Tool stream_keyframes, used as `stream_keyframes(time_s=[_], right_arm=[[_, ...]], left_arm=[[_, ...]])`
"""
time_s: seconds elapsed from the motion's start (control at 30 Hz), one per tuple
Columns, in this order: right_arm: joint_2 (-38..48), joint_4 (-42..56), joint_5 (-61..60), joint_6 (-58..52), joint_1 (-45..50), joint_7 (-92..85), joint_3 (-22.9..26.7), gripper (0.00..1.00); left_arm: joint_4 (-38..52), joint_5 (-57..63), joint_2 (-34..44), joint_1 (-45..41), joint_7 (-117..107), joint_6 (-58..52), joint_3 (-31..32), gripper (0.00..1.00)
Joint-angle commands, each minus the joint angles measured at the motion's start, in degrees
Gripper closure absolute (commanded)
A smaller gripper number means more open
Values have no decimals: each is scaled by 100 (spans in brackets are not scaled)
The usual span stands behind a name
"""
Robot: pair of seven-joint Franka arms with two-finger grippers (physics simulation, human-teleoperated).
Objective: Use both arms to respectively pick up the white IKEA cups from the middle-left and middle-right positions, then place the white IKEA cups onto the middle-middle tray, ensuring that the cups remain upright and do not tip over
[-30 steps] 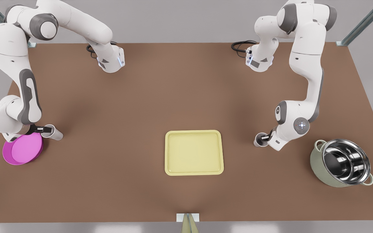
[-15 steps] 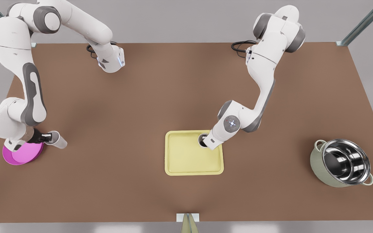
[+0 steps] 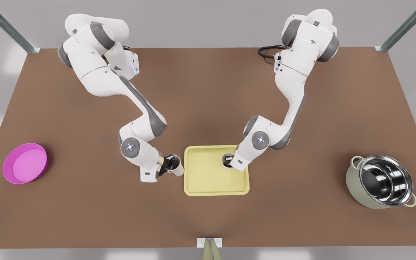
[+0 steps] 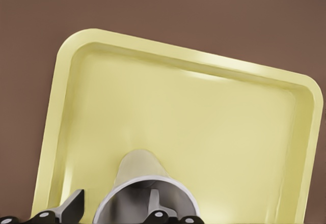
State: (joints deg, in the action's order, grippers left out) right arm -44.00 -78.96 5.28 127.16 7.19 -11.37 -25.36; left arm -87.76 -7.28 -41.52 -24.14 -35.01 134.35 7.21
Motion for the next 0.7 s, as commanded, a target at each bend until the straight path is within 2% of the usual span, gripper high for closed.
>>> stream_keyframes(time_s=[0.0,0.17,0.27,0.3,0.37,0.4,0.43,0.47,0.5,0.53,0.67], right_arm=[[-179,153,52,415,230,3263,5,79],[-575,188,-36,714,503,3404,-4,79],[-742,197,-9,705,503,3396,5,79],[-786,206,-9,705,503,3396,-4,79],[-812,206,-18,697,503,3352,5,78],[-821,197,-9,696,485,3334,14,76],[-821,206,-9,696,494,3360,14,70],[-830,197,-9,696,511,3404,14,23],[-848,197,52,705,520,3352,14,0],[-865,206,70,705,520,3325,14,0],[-865,241,79,714,529,3316,14,0]], left_arm=[[5,271,12,5,-1245,-67,-1,0],[-4,271,188,76,-1245,-339,-1,0],[13,254,785,242,-1254,-1384,-1,0],[153,106,1075,339,-1245,-2033,-9,0],[2077,25,1304,1121,-842,-5031,-10,0],[2562,630,1313,1420,281,-5831,-10,0],[2817,1343,1515,1640,1856,-6351,-27,0],[2581,1747,1760,1622,2419,-6492,-115,0],[1415,1801,2453,1614,2718,-5765,-124,0],[945,1774,2737,1605,2710,-5490,-141,0],[1050,1414,2491,1614,2675,-5499,-97,0]])
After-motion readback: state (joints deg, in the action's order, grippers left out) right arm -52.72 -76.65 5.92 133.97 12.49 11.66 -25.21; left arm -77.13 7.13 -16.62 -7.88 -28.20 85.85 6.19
